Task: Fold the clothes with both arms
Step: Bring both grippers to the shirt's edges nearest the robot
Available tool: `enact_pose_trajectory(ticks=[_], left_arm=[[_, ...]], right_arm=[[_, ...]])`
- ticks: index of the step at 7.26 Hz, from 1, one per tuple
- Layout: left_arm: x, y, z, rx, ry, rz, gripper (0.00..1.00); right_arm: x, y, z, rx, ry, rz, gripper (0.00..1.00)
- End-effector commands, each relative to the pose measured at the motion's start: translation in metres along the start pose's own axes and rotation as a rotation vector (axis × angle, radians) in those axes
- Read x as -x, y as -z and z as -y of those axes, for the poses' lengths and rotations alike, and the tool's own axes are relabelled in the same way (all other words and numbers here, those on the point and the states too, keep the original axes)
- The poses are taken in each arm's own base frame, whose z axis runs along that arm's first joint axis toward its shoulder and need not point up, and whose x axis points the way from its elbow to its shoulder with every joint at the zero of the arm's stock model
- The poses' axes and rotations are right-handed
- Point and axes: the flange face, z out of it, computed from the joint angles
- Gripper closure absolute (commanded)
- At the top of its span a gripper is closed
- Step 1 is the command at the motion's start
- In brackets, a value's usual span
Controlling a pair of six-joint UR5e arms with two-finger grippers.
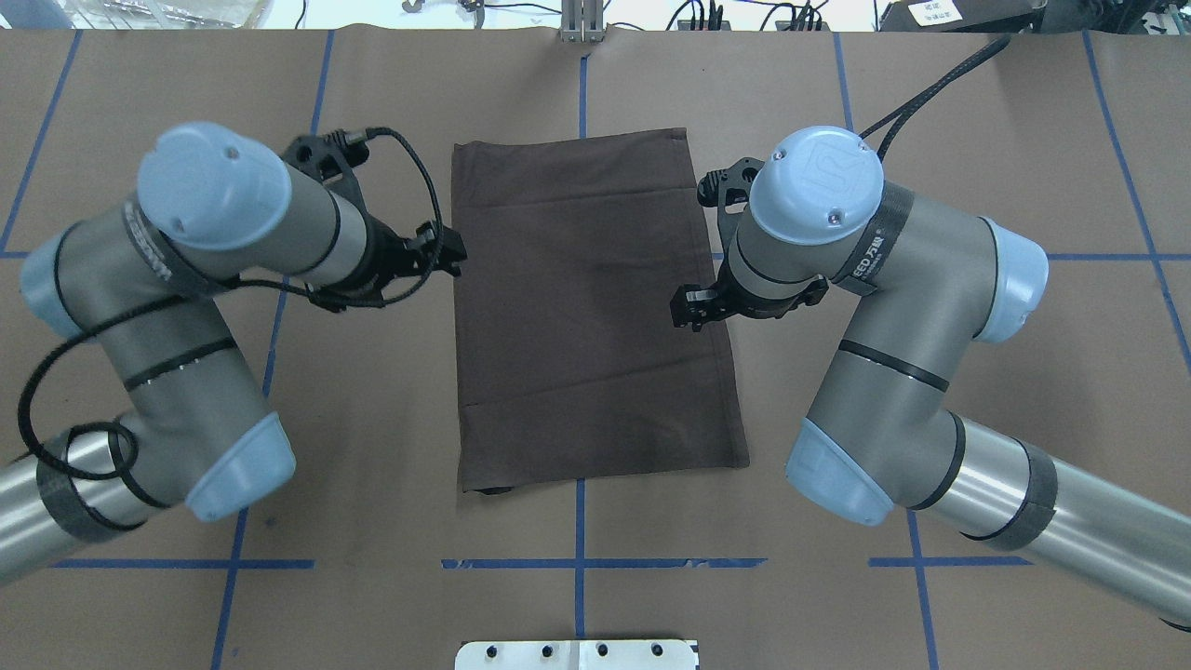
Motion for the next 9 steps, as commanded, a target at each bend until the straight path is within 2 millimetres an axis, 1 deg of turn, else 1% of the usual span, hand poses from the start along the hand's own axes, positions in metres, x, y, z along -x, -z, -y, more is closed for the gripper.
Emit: enact_pose_trajectory(ticks=[1,2,3,4,5,7,8,9], left_arm=[[0.024,-0.034,-0.098,0.059,0.132,0.037,0.0],[0.03,-0.048,-0.137,0.05,0.155,0.048,0.0],[0.033,-0.062,-0.173,0.059,0.181,0.062,0.0],[0.031,-0.066,-0.184,0.065,0.184,0.067,0.01],[0.03,-0.069,-0.183,0.05,0.185,0.065,0.04],[0.026,-0.082,-0.176,0.005,0.186,0.072,0.1],[0.027,-0.083,-0.173,-0.001,0.189,0.073,0.12],[0.027,-0.086,-0.172,-0.013,0.192,0.075,0.18]], right_arm=[[0.01,0.029,-0.011,0.016,-0.046,0.115,0.0],[0.013,0.033,-0.012,-0.001,-0.088,0.178,0.0],[0.012,0.032,-0.014,-0.002,-0.102,0.186,0.0],[0.012,0.031,-0.013,-0.001,-0.103,0.185,0.0],[0.012,0.031,-0.013,-0.001,-0.103,0.185,0.0],[0.013,0.03,-0.013,-0.001,-0.103,0.183,0.0],[0.012,0.03,-0.013,0.0,-0.102,0.182,0.0],[0.013,0.03,-0.013,-0.001,-0.102,0.183,0.0]])
